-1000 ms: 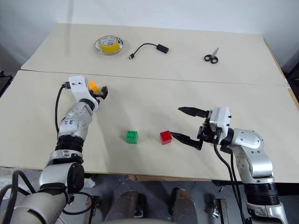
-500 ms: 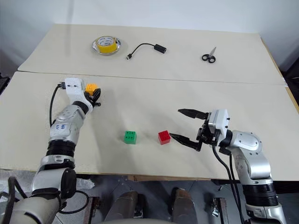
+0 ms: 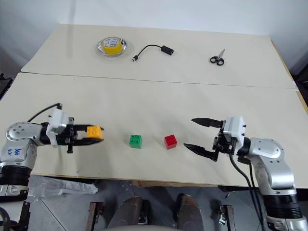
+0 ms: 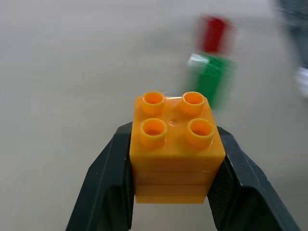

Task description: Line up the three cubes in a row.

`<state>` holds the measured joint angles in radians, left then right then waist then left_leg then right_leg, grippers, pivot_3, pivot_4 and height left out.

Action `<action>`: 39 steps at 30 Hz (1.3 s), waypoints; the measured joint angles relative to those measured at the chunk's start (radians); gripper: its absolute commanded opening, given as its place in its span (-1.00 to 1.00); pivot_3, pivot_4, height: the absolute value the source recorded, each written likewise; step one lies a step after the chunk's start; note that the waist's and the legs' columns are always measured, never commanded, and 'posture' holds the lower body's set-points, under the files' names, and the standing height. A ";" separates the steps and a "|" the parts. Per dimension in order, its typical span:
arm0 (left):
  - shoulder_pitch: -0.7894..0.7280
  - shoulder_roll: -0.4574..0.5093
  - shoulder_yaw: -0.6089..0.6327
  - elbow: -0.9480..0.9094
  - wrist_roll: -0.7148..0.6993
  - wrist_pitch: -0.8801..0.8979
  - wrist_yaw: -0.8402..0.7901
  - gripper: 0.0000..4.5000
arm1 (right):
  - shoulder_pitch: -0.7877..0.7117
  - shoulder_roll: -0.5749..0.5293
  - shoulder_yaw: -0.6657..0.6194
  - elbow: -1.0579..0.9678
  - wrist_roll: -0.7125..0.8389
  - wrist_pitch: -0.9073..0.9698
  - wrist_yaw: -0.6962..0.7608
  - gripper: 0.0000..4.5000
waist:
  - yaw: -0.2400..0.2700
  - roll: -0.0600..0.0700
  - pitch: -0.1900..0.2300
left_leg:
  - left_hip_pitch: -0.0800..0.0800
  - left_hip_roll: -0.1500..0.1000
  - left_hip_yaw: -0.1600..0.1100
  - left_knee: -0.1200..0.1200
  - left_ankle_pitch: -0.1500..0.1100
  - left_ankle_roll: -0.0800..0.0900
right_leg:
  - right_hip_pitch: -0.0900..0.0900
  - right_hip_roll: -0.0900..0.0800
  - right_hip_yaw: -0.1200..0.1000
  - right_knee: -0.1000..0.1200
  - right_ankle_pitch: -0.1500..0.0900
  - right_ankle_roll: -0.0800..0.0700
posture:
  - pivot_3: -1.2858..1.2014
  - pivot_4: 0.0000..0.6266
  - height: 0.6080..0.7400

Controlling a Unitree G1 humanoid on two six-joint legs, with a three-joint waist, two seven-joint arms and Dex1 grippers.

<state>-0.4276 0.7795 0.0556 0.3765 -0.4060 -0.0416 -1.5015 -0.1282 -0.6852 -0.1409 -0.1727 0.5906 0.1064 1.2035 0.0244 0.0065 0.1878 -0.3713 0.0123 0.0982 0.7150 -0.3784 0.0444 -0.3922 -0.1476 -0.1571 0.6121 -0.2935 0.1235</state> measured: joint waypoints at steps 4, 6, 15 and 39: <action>-0.077 -0.021 -0.050 0.088 0.032 -0.080 -0.001 -0.33 | 0.038 -0.030 -0.004 -0.056 0.028 0.030 0.038 1.00 | -0.002 0.000 0.000 | 0.000 0.000 0.000 0.000 0.000 0.000 | 0.000 0.000 0.000 0.001 0.000 0.000 | 0.03 -0.52 1.00; -0.127 -0.046 -0.072 0.172 0.059 -0.136 0.000 -0.33 | 0.057 -0.039 -0.007 -0.066 0.028 0.031 0.049 1.00 | -0.001 0.000 0.000 | 0.001 -0.001 0.001 0.000 0.000 0.000 | 0.000 0.000 0.000 0.001 0.000 0.000 | 0.03 -0.52 1.00; -0.228 -0.089 -0.217 0.345 0.081 -0.273 -0.001 -0.33 | 0.067 -0.038 -0.004 -0.092 0.026 0.046 0.047 1.00 | -0.002 0.000 0.000 | 0.000 0.000 0.001 0.000 0.000 0.000 | 0.000 0.000 0.000 0.001 0.000 0.000 | 0.03 -0.52 1.00; 0.148 0.167 0.143 -0.097 -0.148 0.042 0.052 0.98 | -0.065 -0.078 -0.024 -0.026 0.049 0.010 0.169 1.00 | -0.015 0.001 0.001 | 0.001 0.001 -0.002 0.001 0.000 0.000 | 0.000 -0.001 0.000 0.001 0.000 0.000 | 0.03 -0.52 1.00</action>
